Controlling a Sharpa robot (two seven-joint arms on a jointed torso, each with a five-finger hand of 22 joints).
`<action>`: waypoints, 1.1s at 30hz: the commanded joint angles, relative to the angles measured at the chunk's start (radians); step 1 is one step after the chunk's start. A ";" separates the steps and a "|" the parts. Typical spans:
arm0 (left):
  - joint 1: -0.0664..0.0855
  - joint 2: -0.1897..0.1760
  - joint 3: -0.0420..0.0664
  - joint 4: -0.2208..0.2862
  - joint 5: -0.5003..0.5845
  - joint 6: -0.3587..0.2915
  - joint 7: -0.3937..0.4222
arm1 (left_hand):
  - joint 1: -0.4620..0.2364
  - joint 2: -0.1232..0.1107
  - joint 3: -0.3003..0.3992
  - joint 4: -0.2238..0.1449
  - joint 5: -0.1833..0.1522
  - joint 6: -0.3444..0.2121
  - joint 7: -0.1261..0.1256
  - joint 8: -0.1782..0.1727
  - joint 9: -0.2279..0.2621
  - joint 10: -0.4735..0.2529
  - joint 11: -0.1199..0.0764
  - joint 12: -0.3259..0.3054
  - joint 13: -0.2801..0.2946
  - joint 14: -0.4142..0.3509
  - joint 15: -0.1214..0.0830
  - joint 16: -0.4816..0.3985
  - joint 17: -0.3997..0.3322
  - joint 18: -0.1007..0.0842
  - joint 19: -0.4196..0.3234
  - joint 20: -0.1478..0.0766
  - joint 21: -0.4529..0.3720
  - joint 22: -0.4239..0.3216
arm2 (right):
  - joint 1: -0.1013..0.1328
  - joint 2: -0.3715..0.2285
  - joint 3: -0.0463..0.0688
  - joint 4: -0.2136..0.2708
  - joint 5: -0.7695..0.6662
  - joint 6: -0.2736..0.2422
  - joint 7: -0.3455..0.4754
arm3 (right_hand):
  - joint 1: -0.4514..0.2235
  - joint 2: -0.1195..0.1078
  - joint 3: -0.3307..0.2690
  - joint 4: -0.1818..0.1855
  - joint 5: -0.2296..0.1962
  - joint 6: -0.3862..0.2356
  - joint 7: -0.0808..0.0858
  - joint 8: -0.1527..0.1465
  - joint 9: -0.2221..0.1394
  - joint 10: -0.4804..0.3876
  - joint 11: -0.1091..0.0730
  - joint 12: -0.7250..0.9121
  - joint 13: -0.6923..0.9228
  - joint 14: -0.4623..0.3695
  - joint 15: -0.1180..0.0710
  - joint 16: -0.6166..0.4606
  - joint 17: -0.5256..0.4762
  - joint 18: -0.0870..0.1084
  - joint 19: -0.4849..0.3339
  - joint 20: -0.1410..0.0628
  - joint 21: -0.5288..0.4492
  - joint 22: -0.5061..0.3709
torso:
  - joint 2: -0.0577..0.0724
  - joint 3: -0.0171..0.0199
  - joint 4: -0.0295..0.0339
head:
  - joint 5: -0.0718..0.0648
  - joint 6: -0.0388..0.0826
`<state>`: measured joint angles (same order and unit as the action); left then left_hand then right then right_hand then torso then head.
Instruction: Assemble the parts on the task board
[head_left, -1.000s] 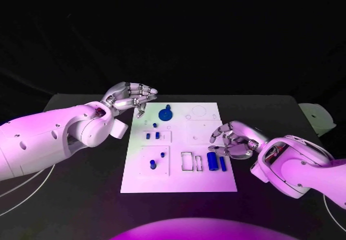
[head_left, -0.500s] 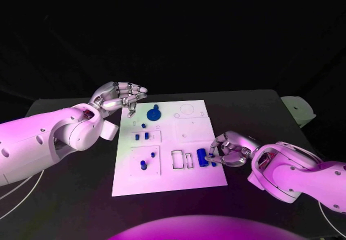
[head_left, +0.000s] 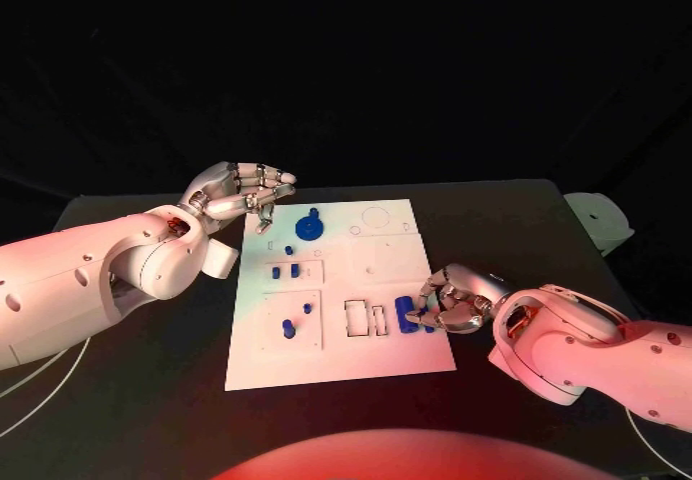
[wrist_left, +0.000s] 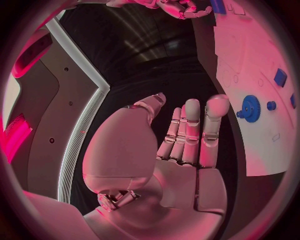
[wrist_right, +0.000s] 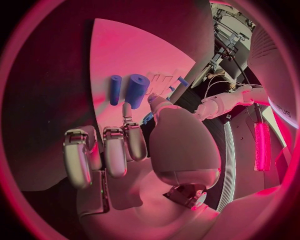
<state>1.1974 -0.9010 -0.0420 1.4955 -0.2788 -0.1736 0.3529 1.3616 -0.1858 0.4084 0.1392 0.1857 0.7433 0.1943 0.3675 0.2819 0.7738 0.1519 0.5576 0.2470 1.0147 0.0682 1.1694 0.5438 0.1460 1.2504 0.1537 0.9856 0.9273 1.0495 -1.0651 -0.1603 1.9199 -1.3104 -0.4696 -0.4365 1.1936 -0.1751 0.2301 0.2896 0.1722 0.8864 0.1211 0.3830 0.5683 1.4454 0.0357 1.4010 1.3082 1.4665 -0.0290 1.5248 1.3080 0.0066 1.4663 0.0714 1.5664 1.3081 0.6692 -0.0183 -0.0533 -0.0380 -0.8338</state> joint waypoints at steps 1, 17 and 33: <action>0.000 0.001 0.000 0.002 0.020 0.028 0.005 | 0.000 0.005 -0.003 0.000 0.002 0.000 0.019 0.007 0.002 0.002 -0.004 0.004 0.001 -0.004 0.000 -0.005 -0.001 0.002 -0.004 -0.001 -0.004 0.000 | -0.003 0.010 0.000 -0.006 -0.036 0.007 -0.039 | -0.010 0.003 -0.006 0.001 0.006 0.003 -0.007 -0.003 0.001 0.003 0.000 0.001 0.103 0.086 -0.006 0.006 0.165 -0.007 0.105 -0.001 0.004 0.263 | 0.001 0.0000 -0.0009 | 0.001 -0.003; 0.000 0.000 0.000 -0.001 0.036 0.053 -0.005 | 0.000 0.005 -0.003 0.001 0.002 -0.001 0.020 0.007 0.002 0.000 -0.004 0.004 0.001 -0.004 0.000 -0.005 -0.001 0.002 -0.003 -0.002 -0.004 0.000 | -0.013 0.069 -0.001 -0.046 -0.056 0.046 -0.045 | -0.016 0.006 -0.014 0.001 0.005 0.002 -0.006 -0.004 0.001 0.002 0.000 0.001 0.104 0.085 -0.006 0.006 0.166 -0.007 0.105 -0.001 0.004 0.263 | 0.000 0.0006 -0.0020 | 0.010 -0.012; 0.001 -0.002 0.000 0.002 0.038 0.062 -0.005 | -0.002 0.009 -0.004 0.005 0.003 -0.003 0.021 0.009 0.002 -0.003 -0.003 0.005 0.000 -0.003 0.001 -0.005 -0.001 0.002 -0.003 -0.002 -0.004 -0.001 | -0.032 0.113 -0.002 -0.085 -0.096 0.083 -0.057 | 0.017 0.021 -0.020 -0.007 0.015 0.015 -0.010 0.002 0.005 0.009 -0.003 0.013 0.119 0.087 -0.007 0.011 0.177 -0.007 0.105 -0.002 0.004 0.263 | -0.001 0.0002 -0.0011 | 0.016 -0.018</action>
<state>1.1974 -0.9036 -0.0422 1.4945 -0.2500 -0.1328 0.3434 1.3617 -0.1857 0.4056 0.1421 0.1857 0.7434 0.1943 0.3712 0.2823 0.7739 0.1519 0.5575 0.2468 1.0148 0.0682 1.1694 0.5440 0.1460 1.2505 0.1537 0.9856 0.9273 1.0275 -0.9562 -0.1551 1.8392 -1.3845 -0.4204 -0.4751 1.1932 -0.1580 0.2120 0.2855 0.1820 0.8986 0.1167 0.3869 0.5770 1.4491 0.0320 1.4114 1.3077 1.4665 -0.0290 1.5327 1.3076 0.0066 1.4663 0.0715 1.5663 1.3076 0.6688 -0.0182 -0.0546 -0.0230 -0.8516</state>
